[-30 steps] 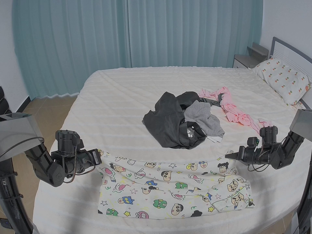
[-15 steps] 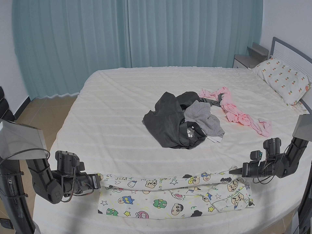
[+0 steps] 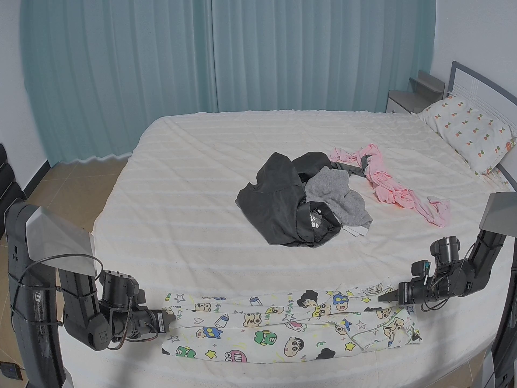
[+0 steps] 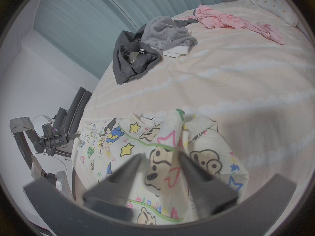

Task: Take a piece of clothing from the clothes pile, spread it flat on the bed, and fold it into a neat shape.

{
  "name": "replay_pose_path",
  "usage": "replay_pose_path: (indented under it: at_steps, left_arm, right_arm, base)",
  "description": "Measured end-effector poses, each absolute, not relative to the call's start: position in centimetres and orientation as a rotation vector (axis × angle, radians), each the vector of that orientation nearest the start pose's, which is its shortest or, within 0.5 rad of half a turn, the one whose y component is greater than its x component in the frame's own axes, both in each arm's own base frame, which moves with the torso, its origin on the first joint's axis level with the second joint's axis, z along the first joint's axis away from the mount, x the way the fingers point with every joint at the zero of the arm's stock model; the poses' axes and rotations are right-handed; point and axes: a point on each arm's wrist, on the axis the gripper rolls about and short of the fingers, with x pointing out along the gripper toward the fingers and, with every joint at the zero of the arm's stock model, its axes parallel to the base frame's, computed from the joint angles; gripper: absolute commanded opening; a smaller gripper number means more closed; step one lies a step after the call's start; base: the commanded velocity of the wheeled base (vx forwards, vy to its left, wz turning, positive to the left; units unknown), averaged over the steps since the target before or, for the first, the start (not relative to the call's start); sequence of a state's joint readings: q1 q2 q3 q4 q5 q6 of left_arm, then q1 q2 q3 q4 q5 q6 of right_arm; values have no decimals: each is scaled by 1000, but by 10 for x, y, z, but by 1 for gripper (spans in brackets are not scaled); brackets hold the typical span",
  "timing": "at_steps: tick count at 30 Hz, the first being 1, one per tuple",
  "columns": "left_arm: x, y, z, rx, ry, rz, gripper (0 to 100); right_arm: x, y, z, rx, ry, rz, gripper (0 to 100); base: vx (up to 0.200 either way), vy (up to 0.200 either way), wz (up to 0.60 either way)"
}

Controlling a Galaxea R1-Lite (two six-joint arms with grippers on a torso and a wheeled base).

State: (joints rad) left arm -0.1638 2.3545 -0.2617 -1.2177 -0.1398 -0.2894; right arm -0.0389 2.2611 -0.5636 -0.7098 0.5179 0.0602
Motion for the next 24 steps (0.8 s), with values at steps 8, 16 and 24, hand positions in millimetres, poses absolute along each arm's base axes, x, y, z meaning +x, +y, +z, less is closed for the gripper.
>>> replay_pose_path:
  at_steps: [8, 16, 24]
  left_arm:
    - [239, -27, -43, -347, 848, -109, 100]
    - [228, 2, -21, -507, 756, -41, 100]
    - [231, 6, -12, -656, 711, 1, 100]
  right_arm:
    - [301, -15, -10, 324, 891, 359, 100]
    - [301, 5, 29, 346, 801, 371, 100]
    - [302, 60, 31, 458, 870, 438, 100]
  base:
    - [0, 0, 0]
    - [0, 0, 0]
    - [0, 0, 0]
